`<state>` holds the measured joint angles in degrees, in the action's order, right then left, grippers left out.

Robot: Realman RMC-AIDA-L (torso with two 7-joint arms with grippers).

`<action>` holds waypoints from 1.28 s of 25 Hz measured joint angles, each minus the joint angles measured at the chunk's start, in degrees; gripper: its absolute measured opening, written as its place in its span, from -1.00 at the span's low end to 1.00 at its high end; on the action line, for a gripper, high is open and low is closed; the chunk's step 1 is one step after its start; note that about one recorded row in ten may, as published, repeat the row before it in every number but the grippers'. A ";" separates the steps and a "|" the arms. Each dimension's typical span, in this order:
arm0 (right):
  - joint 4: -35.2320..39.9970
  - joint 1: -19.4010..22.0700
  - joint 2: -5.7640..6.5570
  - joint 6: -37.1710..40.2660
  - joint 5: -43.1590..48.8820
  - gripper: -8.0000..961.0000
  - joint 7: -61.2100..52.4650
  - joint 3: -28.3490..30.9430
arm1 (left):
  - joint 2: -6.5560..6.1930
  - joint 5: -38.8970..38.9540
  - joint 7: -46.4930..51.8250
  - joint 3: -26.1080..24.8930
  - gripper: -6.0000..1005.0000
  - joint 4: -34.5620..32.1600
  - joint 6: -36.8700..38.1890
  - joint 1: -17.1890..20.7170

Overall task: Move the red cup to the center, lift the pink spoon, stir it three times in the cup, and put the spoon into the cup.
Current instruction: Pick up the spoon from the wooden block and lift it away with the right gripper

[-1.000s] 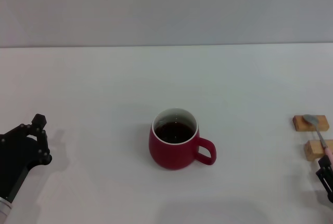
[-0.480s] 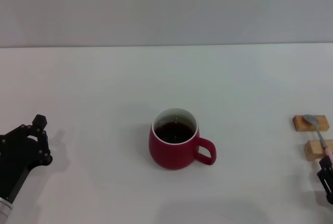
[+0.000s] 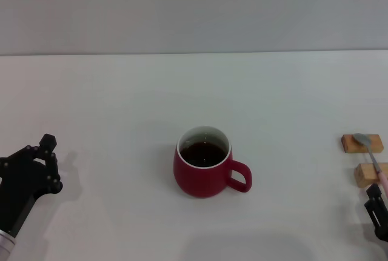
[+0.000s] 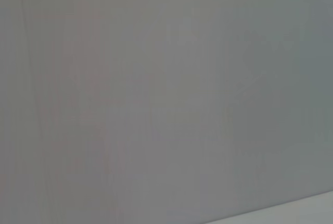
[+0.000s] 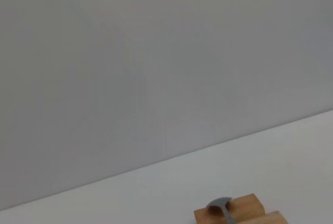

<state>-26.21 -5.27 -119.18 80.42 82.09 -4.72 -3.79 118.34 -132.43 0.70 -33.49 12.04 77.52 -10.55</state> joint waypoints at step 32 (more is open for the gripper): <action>0.34 0.01 -0.07 -0.10 -0.27 -0.06 -0.02 0.01 | 0.05 0.15 0.00 0.00 -0.99 -0.09 0.00 0.00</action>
<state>-25.87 -5.26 -119.24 80.32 81.83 -4.75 -3.78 118.39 -132.29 0.70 -33.49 11.95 77.52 -10.54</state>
